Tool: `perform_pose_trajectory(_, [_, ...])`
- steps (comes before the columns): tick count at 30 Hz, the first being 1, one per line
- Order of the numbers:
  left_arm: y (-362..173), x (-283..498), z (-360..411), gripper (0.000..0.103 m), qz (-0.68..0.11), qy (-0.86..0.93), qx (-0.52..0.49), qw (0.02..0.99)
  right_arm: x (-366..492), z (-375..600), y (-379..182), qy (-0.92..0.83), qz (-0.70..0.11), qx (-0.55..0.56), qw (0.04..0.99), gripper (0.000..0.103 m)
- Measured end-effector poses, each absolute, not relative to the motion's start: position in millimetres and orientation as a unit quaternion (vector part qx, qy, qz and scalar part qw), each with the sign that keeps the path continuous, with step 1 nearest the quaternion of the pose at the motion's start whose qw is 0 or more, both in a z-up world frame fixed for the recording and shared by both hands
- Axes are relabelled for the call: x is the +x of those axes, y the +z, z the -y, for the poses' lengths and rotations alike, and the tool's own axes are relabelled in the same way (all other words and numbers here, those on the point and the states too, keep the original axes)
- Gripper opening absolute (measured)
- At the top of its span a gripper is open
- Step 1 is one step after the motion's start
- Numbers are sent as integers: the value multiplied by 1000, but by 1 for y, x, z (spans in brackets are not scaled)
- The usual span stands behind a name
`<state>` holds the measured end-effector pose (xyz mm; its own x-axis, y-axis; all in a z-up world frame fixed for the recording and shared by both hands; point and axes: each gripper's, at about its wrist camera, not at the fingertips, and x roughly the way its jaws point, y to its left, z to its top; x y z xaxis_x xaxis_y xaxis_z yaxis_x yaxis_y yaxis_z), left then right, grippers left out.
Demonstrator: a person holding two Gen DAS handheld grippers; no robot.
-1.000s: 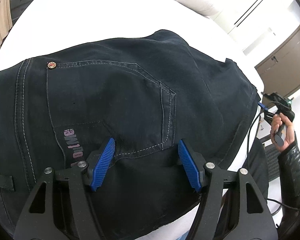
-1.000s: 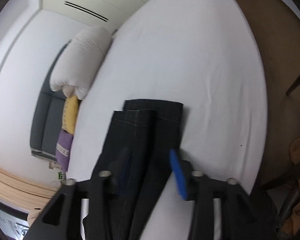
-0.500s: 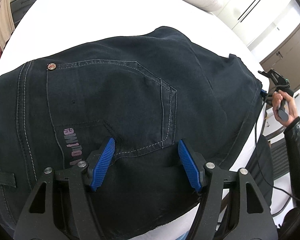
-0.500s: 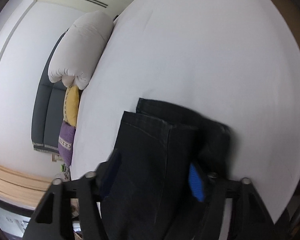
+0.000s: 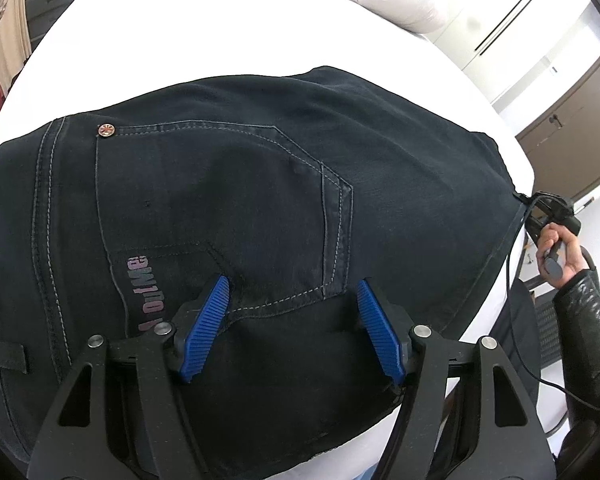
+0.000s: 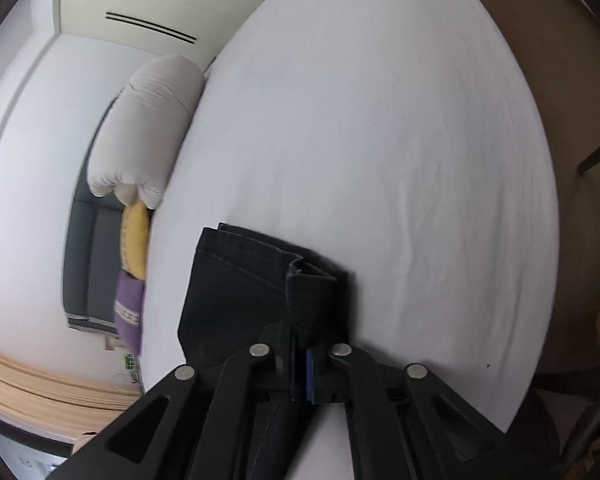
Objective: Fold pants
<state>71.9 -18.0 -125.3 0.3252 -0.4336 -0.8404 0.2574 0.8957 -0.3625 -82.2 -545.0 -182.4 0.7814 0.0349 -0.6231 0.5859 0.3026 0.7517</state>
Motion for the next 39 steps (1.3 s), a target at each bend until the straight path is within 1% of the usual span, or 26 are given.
perform_pose_trajectory(2, [-126, 71, 17, 66, -538, -213, -89, 811, -75, 541, -174, -189, -291, 530, 774, 2])
perform_pose_trajectory(7, [-126, 70, 2, 66, -536, -216, -93, 811, -71, 547, -177, -173, -291, 541, 770, 3])
perform_pose_trajectory(11, [-126, 68, -3, 66, -532, -218, -101, 812, -60, 548, -163, -170, -322, 474, 802, 6])
perform_pose_trajectory(13, [-126, 67, -6, 66, -531, -218, -105, 812, -61, 556, -160, -167, -326, 470, 803, 8])
perform_pose_trajectory(15, [-126, 66, -10, 66, -529, -217, -111, 813, -74, 564, -156, -185, -319, 490, 790, 14])
perform_pose_trajectory(16, [-126, 65, -12, 66, -527, -217, -114, 814, -86, 567, -148, -216, -312, 485, 788, 28])
perform_pose_trajectory(17, [-127, 64, -15, 66, -525, -218, -117, 814, -96, 565, -139, -253, -312, 469, 787, 40])
perform_pose_trajectory(18, [-128, 63, -17, 66, -524, -218, -118, 815, -105, 562, -129, -274, -305, 456, 790, 45])
perform_pose_trajectory(19, [-128, 62, -19, 66, -523, -218, -119, 816, -110, 555, -120, -264, -291, 454, 800, 45])
perform_pose_trajectory(20, [-128, 62, -20, 66, -522, -217, -119, 817, -112, 545, -112, -222, -279, 461, 813, 38])
perform_pose_trajectory(21, [-129, 61, -21, 66, -521, -217, -118, 817, -106, 526, -105, -165, -285, 463, 823, 33])
perform_pose_trajectory(22, [-130, 60, -21, 66, -520, -216, -117, 818, -93, 500, -101, -103, -312, 454, 828, 25])
perform_pose_trajectory(23, [-130, 59, -22, 66, -520, -215, -116, 819, -80, 473, -101, -46, -337, 448, 827, 21])
perform_pose_trajectory(25, [-129, 58, -24, 66, -519, -213, -114, 820, -59, 419, -103, 50, -371, 439, 817, 18])
perform_pose_trajectory(29, [-128, 53, -29, 66, -521, -216, -115, 818, -19, 290, -134, 208, -444, 460, 740, 18])
perform_pose_trajectory(32, [-128, 48, -34, 66, -522, -219, -113, 817, -4, 243, -163, 207, -486, 430, 732, 18])
perform_pose_trajectory(33, [-127, 46, -34, 66, -521, -220, -111, 817, -2, 244, -172, 201, -491, 440, 725, 18])
perform_pose_trajectory(34, [-126, 44, -34, 66, -521, -221, -109, 817, -1, 255, -185, 184, -492, 457, 718, 6])
perform_pose_trajectory(35, [-126, 42, -36, 66, -519, -223, -109, 818, -2, 271, -192, 164, -487, 471, 717, 0])
perform_pose_trajectory(37, [-125, 37, -37, 66, -516, -225, -111, 819, -11, 304, -200, 132, -463, 503, 718, 0])
perform_pose_trajectory(39, [-124, 34, -38, 66, -514, -225, -112, 820, -19, 352, -197, 81, -426, 524, 733, 0])
